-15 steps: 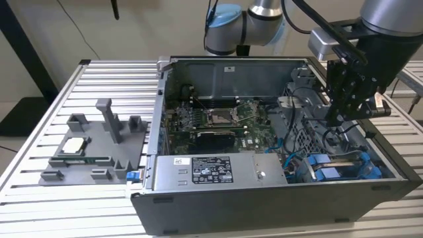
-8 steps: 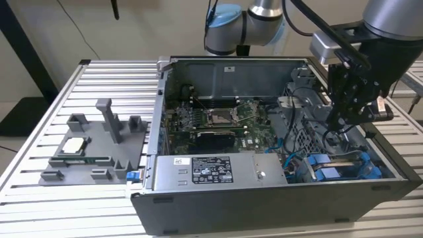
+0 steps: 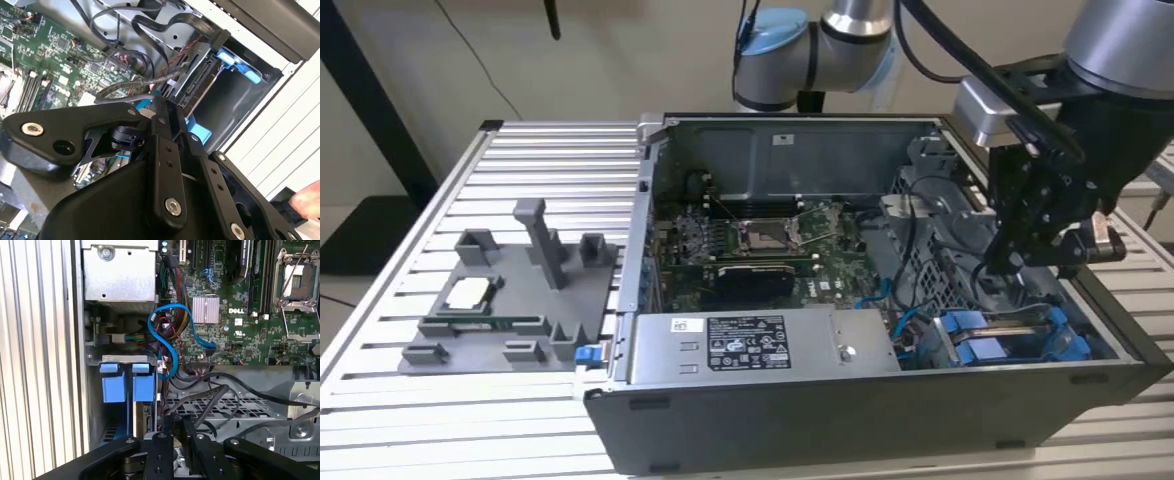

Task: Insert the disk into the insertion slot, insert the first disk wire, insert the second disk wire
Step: 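Insert the first disk wire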

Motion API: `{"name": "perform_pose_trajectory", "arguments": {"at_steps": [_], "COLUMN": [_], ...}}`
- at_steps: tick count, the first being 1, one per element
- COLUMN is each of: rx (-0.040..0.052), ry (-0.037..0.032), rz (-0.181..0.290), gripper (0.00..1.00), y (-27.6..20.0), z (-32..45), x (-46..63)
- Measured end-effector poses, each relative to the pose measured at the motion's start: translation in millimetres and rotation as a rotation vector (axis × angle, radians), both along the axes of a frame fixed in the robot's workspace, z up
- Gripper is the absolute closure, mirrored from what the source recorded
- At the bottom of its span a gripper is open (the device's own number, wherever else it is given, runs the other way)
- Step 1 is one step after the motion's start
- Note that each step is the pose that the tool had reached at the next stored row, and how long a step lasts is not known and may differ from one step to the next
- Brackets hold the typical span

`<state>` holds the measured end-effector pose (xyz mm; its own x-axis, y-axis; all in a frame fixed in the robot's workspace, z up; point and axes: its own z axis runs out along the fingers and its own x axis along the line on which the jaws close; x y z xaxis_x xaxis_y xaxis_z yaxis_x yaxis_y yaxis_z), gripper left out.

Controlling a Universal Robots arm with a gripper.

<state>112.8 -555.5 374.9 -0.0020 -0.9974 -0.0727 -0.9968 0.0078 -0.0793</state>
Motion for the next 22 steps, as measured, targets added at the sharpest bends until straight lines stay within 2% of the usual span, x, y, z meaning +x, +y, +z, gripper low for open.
{"name": "perform_pose_trajectory", "arguments": {"at_steps": [7,13,22], "rx": [0.0000,0.0000,-0.0001], "ry": [0.0033,0.0084,0.0120], "rz": [0.000,0.000,0.000], "gripper": [0.80,0.80,0.80], "y": [-8.2,-10.6,-12.8], "z": [-4.1,-7.9,-13.8], "x": [3.0,8.5,16.4]}}
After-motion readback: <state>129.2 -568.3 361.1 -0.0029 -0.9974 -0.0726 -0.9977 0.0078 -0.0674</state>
